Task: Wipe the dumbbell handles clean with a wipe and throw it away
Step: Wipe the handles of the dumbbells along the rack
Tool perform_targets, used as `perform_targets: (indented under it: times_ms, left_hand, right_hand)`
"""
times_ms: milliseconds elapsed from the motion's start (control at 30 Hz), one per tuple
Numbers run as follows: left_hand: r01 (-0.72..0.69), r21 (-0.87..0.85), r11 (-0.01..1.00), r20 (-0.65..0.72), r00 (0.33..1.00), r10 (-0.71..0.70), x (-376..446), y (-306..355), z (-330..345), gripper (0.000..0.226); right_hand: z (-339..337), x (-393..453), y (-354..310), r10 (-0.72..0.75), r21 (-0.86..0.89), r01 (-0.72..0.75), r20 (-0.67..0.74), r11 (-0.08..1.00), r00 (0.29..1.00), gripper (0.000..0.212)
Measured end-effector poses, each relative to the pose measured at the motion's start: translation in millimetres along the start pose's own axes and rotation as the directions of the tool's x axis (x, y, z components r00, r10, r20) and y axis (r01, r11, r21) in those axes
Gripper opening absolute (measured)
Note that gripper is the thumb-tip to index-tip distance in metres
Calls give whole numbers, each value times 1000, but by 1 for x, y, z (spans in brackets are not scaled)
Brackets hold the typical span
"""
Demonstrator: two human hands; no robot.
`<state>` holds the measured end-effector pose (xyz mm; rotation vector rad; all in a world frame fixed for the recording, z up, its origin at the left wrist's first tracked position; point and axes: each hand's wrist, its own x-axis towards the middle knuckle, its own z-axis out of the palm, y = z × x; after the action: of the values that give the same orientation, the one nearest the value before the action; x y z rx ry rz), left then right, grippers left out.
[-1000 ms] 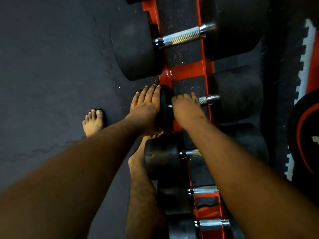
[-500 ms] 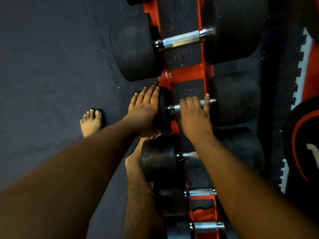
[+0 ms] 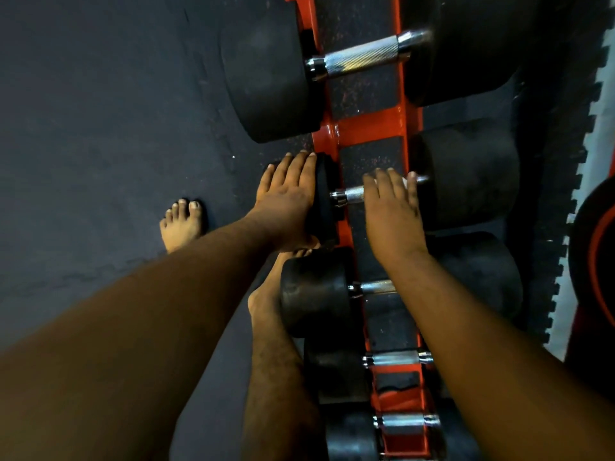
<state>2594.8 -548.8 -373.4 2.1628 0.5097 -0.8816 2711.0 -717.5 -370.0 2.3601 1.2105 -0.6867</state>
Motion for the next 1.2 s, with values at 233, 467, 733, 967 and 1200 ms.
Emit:
perform_targets:
  times_ms: [233,467,733,967,1200]
  left_hand:
    - [2,-9,1000,28,1000,-2,0,3,-4,154]
    - [13,-2,1000,14,1000,-13,0,0,-2,155]
    - [14,1,1000,18,1000,-14,1,1,0,154]
    - [2,-11,1000,27,1000,-1,1,-1,-1,153]
    - [-12,-7,1000,18,1000,12,1,-1,0,153]
  right_hand:
    - [1,6,-25,-218,121,212,39,970,975,60]
    - [23,-55,-45,528,879,-382,187,287,828,37]
    - [-18,27,-27,371,378,82,801,-922,471,21]
    - [-37,39,-14,396,399,107,770,-911,500,10]
    - [-32,45,-11,417,435,79,771,-897,481,17]
